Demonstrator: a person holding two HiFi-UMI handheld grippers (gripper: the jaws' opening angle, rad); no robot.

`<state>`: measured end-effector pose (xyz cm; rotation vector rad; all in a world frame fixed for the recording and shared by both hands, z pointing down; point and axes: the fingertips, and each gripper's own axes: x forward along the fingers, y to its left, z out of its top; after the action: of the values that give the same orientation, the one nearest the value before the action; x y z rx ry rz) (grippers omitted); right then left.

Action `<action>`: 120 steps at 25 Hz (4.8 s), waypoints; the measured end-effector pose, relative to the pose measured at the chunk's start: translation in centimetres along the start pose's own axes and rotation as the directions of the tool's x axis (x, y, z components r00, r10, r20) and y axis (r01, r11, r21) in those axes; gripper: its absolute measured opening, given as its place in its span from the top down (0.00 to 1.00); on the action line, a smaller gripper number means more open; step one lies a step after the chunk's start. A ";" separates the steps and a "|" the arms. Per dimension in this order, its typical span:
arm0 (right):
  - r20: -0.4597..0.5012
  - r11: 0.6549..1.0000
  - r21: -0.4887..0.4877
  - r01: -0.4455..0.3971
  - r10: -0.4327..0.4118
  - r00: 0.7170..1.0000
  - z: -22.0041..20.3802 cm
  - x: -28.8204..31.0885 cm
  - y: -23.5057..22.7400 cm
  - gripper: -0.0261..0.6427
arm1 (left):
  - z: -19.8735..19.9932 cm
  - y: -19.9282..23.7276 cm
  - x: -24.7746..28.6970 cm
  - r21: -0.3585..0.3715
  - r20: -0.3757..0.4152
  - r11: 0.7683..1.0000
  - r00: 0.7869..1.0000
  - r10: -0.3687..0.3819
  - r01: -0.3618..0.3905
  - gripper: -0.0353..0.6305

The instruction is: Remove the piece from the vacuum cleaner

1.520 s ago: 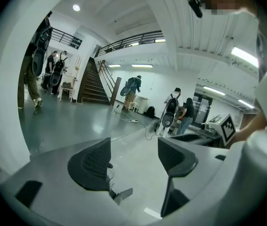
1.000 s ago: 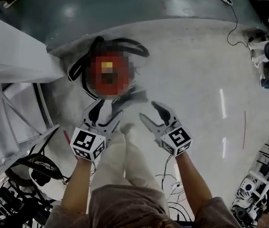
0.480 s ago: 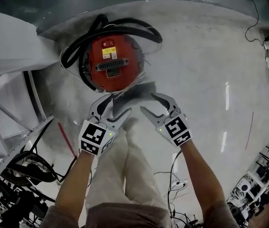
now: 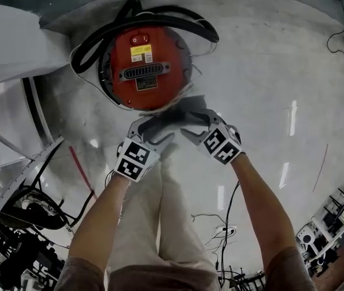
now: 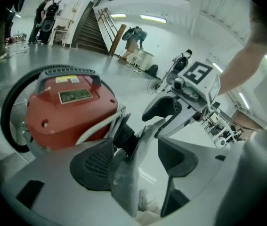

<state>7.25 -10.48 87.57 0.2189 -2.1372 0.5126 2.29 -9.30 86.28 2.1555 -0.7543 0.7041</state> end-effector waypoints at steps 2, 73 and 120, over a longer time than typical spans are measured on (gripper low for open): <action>-0.049 0.999 -0.043 -0.024 0.022 0.999 -0.9 1.0 0.1 0.62 | -1.6 0.2 1.3 -0.001 -0.050 1.000 0.999 -0.007 0.007 0.51; 0.406 0.939 0.326 0.113 -0.247 0.880 19.9 -31.4 11.0 0.87 | 23.4 -16.8 -25.5 0.476 -0.061 0.869 0.991 -0.118 0.132 0.85; 0.612 0.826 0.421 0.375 -0.564 0.554 23.7 -41.4 14.3 0.88 | 29.3 -21.9 -31.5 0.457 0.320 0.886 0.914 -0.251 0.084 0.82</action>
<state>8.86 -9.44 37.81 1.3135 -2.5979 0.3860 3.33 -10.66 38.05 2.7811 -0.6216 0.3954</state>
